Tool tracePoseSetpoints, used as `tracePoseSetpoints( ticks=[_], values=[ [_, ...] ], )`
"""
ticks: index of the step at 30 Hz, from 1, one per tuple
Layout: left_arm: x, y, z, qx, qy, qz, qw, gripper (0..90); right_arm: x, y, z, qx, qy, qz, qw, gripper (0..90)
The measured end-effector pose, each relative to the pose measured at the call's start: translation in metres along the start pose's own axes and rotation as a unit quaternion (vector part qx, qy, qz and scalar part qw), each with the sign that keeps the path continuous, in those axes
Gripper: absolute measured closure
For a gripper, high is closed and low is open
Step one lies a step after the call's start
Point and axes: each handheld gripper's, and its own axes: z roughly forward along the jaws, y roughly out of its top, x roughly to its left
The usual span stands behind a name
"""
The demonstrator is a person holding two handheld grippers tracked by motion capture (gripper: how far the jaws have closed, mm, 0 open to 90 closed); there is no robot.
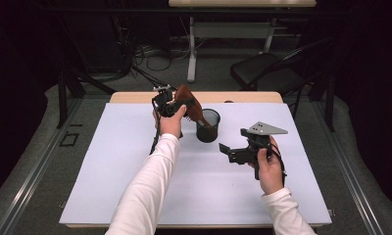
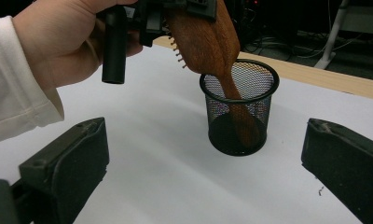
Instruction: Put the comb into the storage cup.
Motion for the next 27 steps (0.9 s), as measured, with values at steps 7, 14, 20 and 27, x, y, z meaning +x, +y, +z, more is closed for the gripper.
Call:
tracePoseSetpoints(
  ticks=[7,14,20,27],
  values=[
    [0.0012,0.0001,-0.0006,0.001,0.000,0.005,1.0000,44.9,0.0011,-0.0007,0.0011,0.002,0.001,0.002,1.0000,0.5],
    [0.0023,0.0009,-0.0013,0.006,0.000,0.009,0.9999,44.5,0.0014,-0.0013,0.0023,0.005,0.002,-0.001,1.0000,0.5],
    [0.0024,0.0011,-0.0012,0.006,0.002,0.009,0.9999,44.1,0.0012,-0.0015,0.0025,0.006,0.001,-0.001,1.0000,0.5],
    [0.0018,0.0017,-0.0016,0.008,0.002,0.006,0.9999,44.0,0.0006,-0.0014,0.0019,0.005,0.002,0.000,1.0000,0.5]
  ],
)
